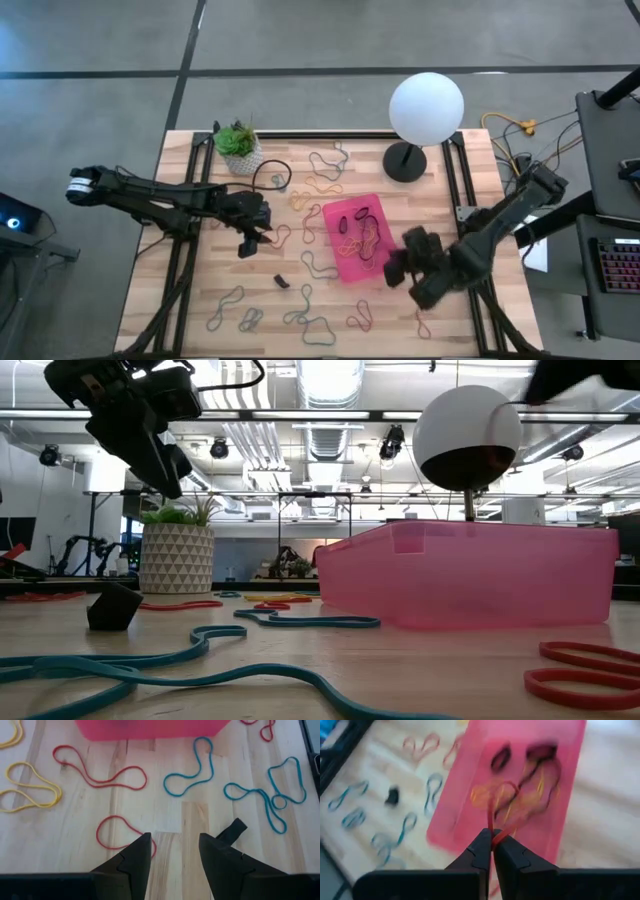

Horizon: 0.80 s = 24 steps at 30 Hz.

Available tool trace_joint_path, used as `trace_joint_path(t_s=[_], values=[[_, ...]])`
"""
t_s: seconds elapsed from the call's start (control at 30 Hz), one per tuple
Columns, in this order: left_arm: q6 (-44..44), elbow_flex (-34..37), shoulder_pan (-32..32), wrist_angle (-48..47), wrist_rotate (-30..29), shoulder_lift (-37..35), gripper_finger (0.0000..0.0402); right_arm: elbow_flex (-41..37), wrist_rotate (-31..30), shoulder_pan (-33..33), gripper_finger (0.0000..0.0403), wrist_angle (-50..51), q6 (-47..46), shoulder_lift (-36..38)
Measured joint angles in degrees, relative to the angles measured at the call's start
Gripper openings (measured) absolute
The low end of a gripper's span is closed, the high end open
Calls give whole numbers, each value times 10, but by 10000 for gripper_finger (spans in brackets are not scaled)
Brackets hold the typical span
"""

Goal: Pick and place rubber bands into bin
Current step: Put the red rubber band into the pink bin, then put the black rubber band into the pink bin

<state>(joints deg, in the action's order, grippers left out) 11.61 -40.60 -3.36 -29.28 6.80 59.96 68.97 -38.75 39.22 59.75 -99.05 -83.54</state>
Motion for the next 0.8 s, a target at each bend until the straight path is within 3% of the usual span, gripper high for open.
trace_joint_path(t_s=[0.23, 0.5, 0.8], values=[[0, 0, 0, 4, 0, 0, 150, 1, 10, -128, 8, -16, 155, 21], [-4, 0, 0, 3, -3, 0, 150, 0, 183, -225, 16, -130, 332, -8], [-3, 0, 0, 1, -3, 0, 150, 1, 299, -214, 117, -124, 363, -61]])
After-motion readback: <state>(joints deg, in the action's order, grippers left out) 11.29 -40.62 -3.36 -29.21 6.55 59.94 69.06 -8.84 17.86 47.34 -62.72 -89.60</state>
